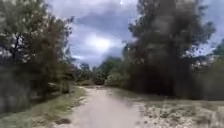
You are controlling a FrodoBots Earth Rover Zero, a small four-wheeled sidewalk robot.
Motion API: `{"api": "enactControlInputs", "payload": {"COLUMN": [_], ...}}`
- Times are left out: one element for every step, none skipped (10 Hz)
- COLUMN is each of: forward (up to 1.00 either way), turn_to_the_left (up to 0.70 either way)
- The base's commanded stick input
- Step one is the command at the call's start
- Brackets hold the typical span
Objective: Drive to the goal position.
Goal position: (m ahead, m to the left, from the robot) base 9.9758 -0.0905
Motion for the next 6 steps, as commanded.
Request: {"api": "enactControlInputs", "payload": {"forward": [0.85, 0.85, 0.85, 0.85, 0.85, 0.85], "turn_to_the_left": [0.0, 0.0, 0.0, 0.0, 0.0, 0.0]}}
